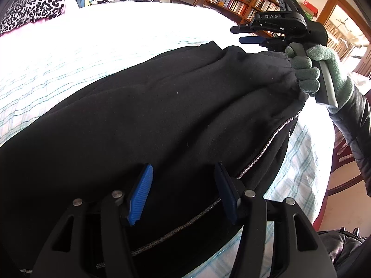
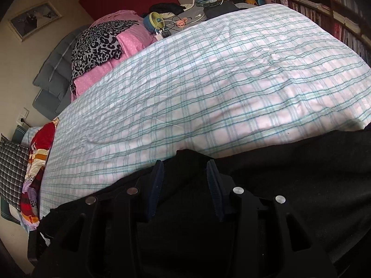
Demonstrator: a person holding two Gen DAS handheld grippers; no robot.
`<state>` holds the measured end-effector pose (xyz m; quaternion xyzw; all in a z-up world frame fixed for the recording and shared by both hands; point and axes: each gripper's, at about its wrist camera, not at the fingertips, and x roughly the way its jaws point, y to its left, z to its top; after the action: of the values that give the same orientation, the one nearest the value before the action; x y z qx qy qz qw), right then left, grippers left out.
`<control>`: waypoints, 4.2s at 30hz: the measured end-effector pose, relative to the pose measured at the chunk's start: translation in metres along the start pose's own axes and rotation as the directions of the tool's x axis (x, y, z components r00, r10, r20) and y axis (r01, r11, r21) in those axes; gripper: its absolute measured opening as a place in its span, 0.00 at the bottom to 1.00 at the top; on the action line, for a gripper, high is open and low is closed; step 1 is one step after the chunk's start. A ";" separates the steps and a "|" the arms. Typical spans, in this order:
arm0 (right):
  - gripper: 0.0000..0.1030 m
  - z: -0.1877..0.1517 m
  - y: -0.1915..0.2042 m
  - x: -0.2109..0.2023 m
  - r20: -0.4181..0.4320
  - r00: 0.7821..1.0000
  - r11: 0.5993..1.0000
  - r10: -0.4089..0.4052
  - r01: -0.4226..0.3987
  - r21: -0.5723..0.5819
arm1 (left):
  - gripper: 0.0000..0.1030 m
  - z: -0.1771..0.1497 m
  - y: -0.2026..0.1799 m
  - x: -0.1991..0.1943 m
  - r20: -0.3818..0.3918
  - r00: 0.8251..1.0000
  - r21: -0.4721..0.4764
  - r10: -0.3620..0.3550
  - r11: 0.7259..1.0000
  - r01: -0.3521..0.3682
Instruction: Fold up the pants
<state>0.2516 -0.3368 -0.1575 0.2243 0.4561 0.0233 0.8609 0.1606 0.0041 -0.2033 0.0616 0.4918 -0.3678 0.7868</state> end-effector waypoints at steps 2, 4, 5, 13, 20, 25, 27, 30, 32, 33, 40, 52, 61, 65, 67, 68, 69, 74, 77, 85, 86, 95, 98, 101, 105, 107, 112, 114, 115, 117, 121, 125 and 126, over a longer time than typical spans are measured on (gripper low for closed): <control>0.39 -0.004 0.016 0.013 -0.038 0.999 0.997 -0.029 0.027 -0.069 | 0.55 -0.001 0.000 0.000 0.004 1.000 -0.003 0.003 1.000 -0.003; 0.39 -0.009 0.029 0.034 -0.089 0.995 0.991 -0.053 0.041 -0.124 | 0.55 -0.001 0.000 -0.001 0.006 1.000 -0.001 0.006 1.000 -0.006; 0.39 -0.011 0.034 0.048 -0.120 0.989 0.986 -0.084 0.065 -0.151 | 0.55 -0.002 0.000 -0.001 0.006 1.000 -0.003 0.006 1.000 -0.006; 0.39 -0.006 0.051 0.096 -0.125 0.957 0.947 -0.260 0.228 -0.226 | 0.55 -0.005 -0.004 -0.004 0.011 1.000 -0.009 0.019 1.000 -0.019; 0.39 -0.045 0.061 0.011 -0.018 0.963 0.917 -0.268 0.249 -0.310 | 0.58 -0.006 -0.002 -0.021 0.028 1.000 -0.045 0.002 0.999 -0.001; 0.39 -0.124 0.073 -0.024 -0.073 0.970 0.904 -0.233 0.189 -0.383 | 0.59 -0.008 -0.013 -0.022 0.025 1.000 -0.024 0.010 1.000 -0.010; 0.39 -0.155 0.076 -0.025 -0.097 0.964 0.893 -0.249 0.190 -0.408 | 0.60 -0.013 -0.019 -0.023 0.025 0.999 -0.011 0.025 1.000 -0.024; 0.39 -0.189 0.078 -0.026 -0.046 0.954 0.852 -0.296 0.242 -0.464 | 0.62 -0.019 -0.023 -0.024 0.030 0.999 -0.003 0.037 0.999 -0.037; 0.39 -0.196 0.077 -0.028 -0.029 0.955 0.848 -0.296 0.248 -0.469 | 0.62 -0.019 -0.021 -0.024 0.034 0.998 -0.002 0.050 0.999 -0.049; 0.40 -0.196 0.073 -0.029 -0.032 0.957 0.856 -0.290 0.244 -0.456 | 0.62 -0.021 -0.020 -0.026 0.038 0.998 -0.005 0.055 0.998 -0.055; 0.40 -0.200 0.076 -0.029 -0.003 0.946 0.844 -0.323 0.286 -0.454 | 0.63 -0.035 0.013 -0.064 0.100 0.990 -0.134 0.103 0.987 -0.090; 0.59 -0.196 0.200 -0.030 0.049 0.995 0.848 -0.082 0.096 -0.522 | 0.71 -0.106 0.126 -0.172 0.103 0.924 -0.454 0.369 0.844 -0.287; 0.62 -0.222 0.350 0.004 -0.078 0.988 0.731 0.133 -0.151 -0.665 | 0.72 -0.139 0.181 -0.232 0.135 0.907 -0.577 0.398 0.776 -0.255; 0.68 -0.212 0.401 0.040 -0.099 0.984 0.681 0.149 -0.174 -0.711 | 0.74 -0.144 0.196 -0.246 0.126 0.896 -0.598 0.426 0.753 -0.274; 0.68 -0.204 0.418 0.065 -0.125 0.983 0.661 0.132 -0.182 -0.728 | 0.74 -0.146 0.206 -0.248 0.113 0.887 -0.616 0.448 0.732 -0.291; 0.68 -0.200 0.421 0.081 -0.153 0.981 0.650 0.116 -0.192 -0.736 | 0.74 -0.147 0.212 -0.247 0.106 0.887 -0.627 0.449 0.723 -0.291; 0.68 -0.199 0.425 0.095 -0.167 0.982 0.642 0.091 -0.186 -0.744 | 0.74 -0.149 0.218 -0.245 0.101 0.892 -0.636 0.441 0.718 -0.283; 0.16 -0.199 0.414 0.127 -0.289 0.955 0.673 0.071 -0.260 -0.692 | 0.73 -0.150 0.247 -0.222 0.078 0.933 -0.657 0.350 0.722 -0.216; 0.03 -0.198 0.414 0.113 -0.239 0.967 0.684 0.090 -0.234 -0.691 | 0.42 -0.144 0.249 -0.218 0.103 0.946 -0.645 0.307 0.745 -0.172; 0.02 -0.176 0.421 0.087 -0.129 0.986 0.710 0.108 -0.167 -0.684 | 0.23 -0.124 0.234 -0.235 0.179 0.898 -0.575 0.402 0.783 -0.237; 0.02 -0.177 0.421 0.093 -0.133 0.986 0.714 0.096 -0.161 -0.682 | 0.23 -0.125 0.238 -0.230 0.160 0.897 -0.580 0.412 0.774 -0.253; 0.44 -0.194 0.419 0.107 -0.151 0.986 0.743 0.076 -0.157 -0.651 | 0.51 -0.140 0.262 -0.214 0.048 0.927 -0.631 0.373 0.730 -0.261; 0.60 -0.200 0.427 0.074 -0.095 0.982 0.746 0.166 -0.187 -0.639 | 0.57 -0.146 0.266 -0.229 0.053 0.921 -0.658 0.387 0.707 -0.259; 0.63 -0.227 0.442 0.061 -0.160 0.961 0.682 0.226 -0.273 -0.678 | 0.59 -0.151 0.269 -0.245 0.036 0.897 -0.662 0.440 0.683 -0.308; 0.63 -0.272 0.461 0.075 -0.242 0.950 0.579 0.197 -0.312 -0.753 | 0.60 -0.157 0.271 -0.261 0.033 0.872 -0.669 0.489 0.659 -0.344; 0.63 -0.287 0.469 0.084 -0.260 0.949 0.551 0.176 -0.314 -0.773 | 0.60 -0.160 0.273 -0.266 0.036 0.869 -0.678 0.493 0.651 -0.342; 0.64 -0.307 0.487 0.100 -0.215 0.968 0.477 0.131 -0.251 -0.842 | 0.60 -0.164 0.276 -0.270 0.043 0.870 -0.692 0.492 0.642 -0.329; 0.64 -0.305 0.493 0.105 -0.208 0.971 0.487 0.120 -0.240 -0.840 | 0.60 -0.165 0.276 -0.270 0.043 0.870 -0.695 0.491 0.640 -0.327; 0.61 -0.303 0.494 0.107 -0.212 0.970 0.501 0.116 -0.241 -0.831 | 0.60 -0.165 0.275 -0.270 0.043 0.869 -0.696 0.492 0.639 -0.327; 0.42 -0.299 0.497 0.110 -0.200 0.975 0.524 0.092 -0.218 -0.823 | 0.60 -0.164 0.274 -0.270 0.043 0.869 -0.697 0.493 0.638 -0.327; 0.25 -0.286 0.492 0.095 -0.171 0.979 0.566 0.115 -0.206 -0.798 | 0.60 -0.161 0.269 -0.269 0.045 0.868 -0.692 0.495 0.642 -0.330; 0.24 -0.252 0.477 0.061 -0.118 0.976 0.646 0.182 -0.209 -0.734 | 0.60 -0.155 0.258 -0.263 0.043 0.871 -0.676 0.490 0.656 -0.335; 0.24 -0.242 0.473 0.052 -0.101 0.975 0.665 0.198 -0.209 -0.717 | 0.60 -0.152 0.254 -0.260 0.042 0.873 -0.670 0.487 0.662 -0.337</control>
<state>0.1669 0.1888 -0.1220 -0.0835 0.3881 0.2986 0.8679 0.1484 0.3924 -0.1349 -0.1422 0.4709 0.0078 0.8706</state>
